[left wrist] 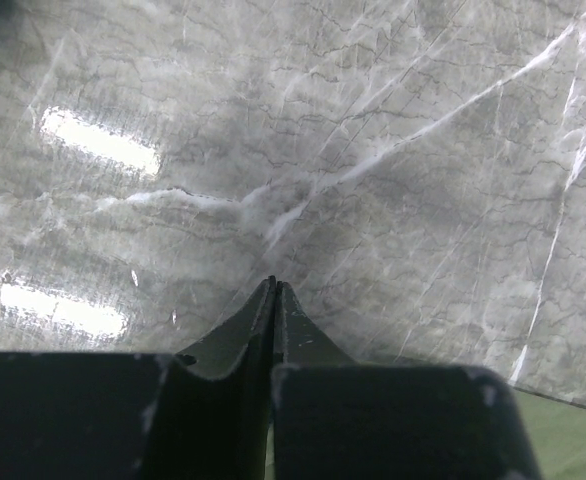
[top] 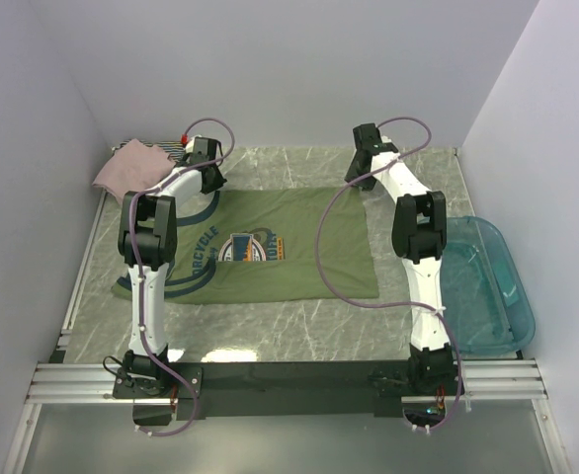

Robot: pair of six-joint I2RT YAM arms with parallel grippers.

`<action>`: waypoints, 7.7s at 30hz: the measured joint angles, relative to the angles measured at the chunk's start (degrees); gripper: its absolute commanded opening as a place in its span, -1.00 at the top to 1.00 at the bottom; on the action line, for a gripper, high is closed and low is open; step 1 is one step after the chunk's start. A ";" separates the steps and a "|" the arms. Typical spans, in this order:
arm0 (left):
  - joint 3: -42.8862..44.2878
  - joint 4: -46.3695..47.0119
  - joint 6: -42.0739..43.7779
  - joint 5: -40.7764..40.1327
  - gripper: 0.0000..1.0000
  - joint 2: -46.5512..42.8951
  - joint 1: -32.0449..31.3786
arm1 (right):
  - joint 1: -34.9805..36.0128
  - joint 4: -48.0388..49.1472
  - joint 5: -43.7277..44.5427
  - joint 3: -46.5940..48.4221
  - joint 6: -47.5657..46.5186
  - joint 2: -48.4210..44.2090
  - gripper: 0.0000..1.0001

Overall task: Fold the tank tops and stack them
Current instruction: Fold the tank top

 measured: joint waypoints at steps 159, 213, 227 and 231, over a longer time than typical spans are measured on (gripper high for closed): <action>-6.67 5.29 -7.26 11.17 0.99 -3.67 2.84 | -0.11 18.23 0.66 -20.00 -0.63 -10.95 0.96; -60.39 30.42 -12.70 0.50 0.99 -43.78 -2.64 | -0.11 33.55 -2.38 -73.37 9.31 -49.31 0.99; -65.85 30.40 -14.05 0.35 0.99 -46.27 -2.99 | -0.11 34.82 -2.56 -78.38 10.49 -52.48 0.99; -67.45 30.42 -14.27 0.35 0.99 -47.58 -3.02 | -0.11 35.08 -2.62 -79.62 10.51 -53.44 0.98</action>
